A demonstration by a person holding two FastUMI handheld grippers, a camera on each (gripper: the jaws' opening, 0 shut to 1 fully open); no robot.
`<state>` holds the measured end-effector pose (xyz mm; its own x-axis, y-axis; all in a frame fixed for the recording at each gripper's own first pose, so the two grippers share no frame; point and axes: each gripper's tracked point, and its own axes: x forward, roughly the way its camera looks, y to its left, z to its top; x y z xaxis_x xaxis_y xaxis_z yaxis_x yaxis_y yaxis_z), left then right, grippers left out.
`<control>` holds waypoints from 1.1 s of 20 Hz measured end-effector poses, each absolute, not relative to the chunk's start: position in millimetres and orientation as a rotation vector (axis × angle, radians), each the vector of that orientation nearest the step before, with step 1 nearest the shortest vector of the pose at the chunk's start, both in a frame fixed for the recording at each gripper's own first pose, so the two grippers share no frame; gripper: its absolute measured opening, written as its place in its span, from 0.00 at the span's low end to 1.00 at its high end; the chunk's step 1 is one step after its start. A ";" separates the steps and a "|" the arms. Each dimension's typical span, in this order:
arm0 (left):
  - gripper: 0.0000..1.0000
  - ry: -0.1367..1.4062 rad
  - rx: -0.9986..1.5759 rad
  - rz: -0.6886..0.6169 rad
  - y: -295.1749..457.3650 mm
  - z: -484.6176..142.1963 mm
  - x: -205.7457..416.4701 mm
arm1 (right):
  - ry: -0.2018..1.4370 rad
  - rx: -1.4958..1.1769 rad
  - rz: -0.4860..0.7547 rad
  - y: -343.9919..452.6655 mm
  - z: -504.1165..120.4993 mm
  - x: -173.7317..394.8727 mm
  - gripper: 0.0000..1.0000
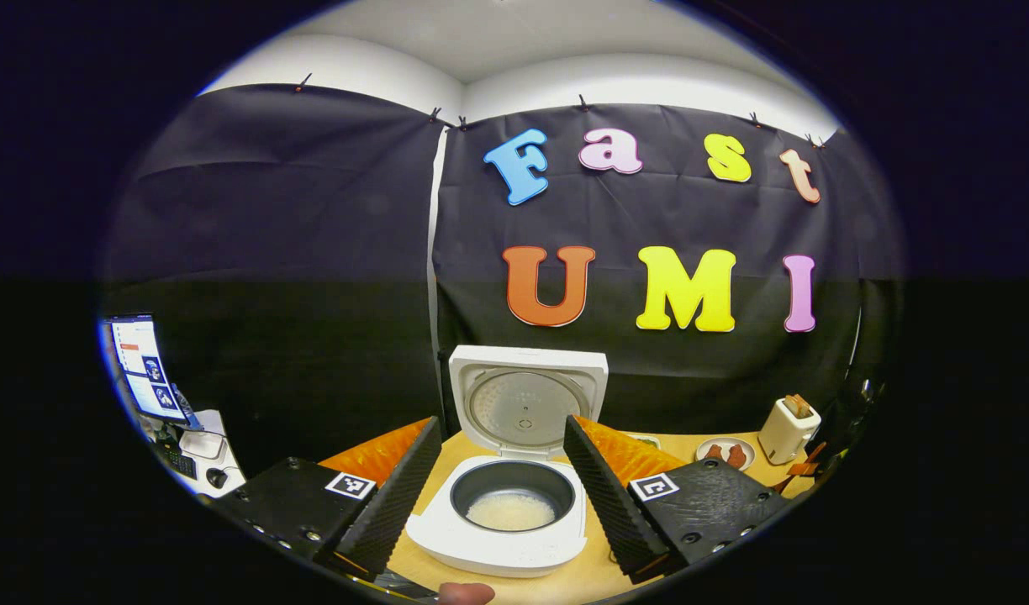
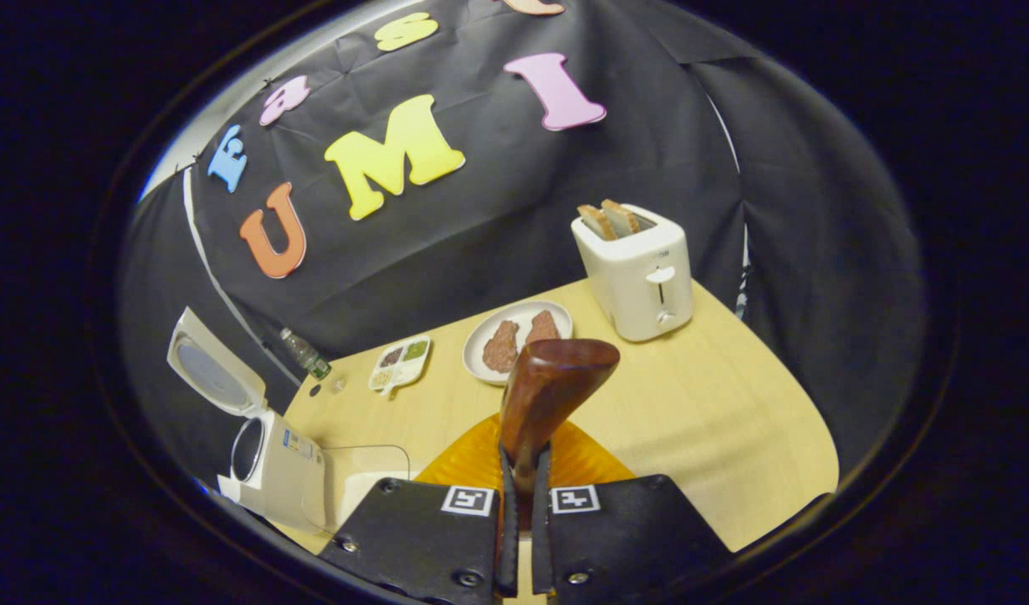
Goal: Close the left gripper, press the button to open the rice cooker; take a wooden spoon from the chopstick holder with the right hand, scoop a spoonful of rice and pour it into the rice cooker, then put the wooden spoon back into the chopstick holder.
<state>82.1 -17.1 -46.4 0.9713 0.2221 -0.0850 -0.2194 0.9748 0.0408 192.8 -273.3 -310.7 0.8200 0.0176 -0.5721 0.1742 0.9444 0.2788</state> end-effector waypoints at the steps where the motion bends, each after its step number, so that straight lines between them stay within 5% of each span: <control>1: 0.94 0.082 0.031 0.211 -13.9 -45.8 83.4 | 0.586 0.321 -0.098 -271.1 -297.0 192.4 0.11; 9: 0.94 0.059 0.090 0.086 35.3 -49.4 90.9 | 0.495 0.221 -0.036 -159.1 -218.2 184.1 0.10; 22: 0.95 0.092 0.052 0.097 110.7 -62.6 84.6 | 0.595 -0.108 -0.130 -81.3 -347.6 180.2 0.09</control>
<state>84.6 110.7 -62.6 0.9911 0.0989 -0.0890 -0.0941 0.9939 0.0567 180.2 -81.3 -347.6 0.8204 -0.1526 -0.5510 0.0903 0.9862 -0.1386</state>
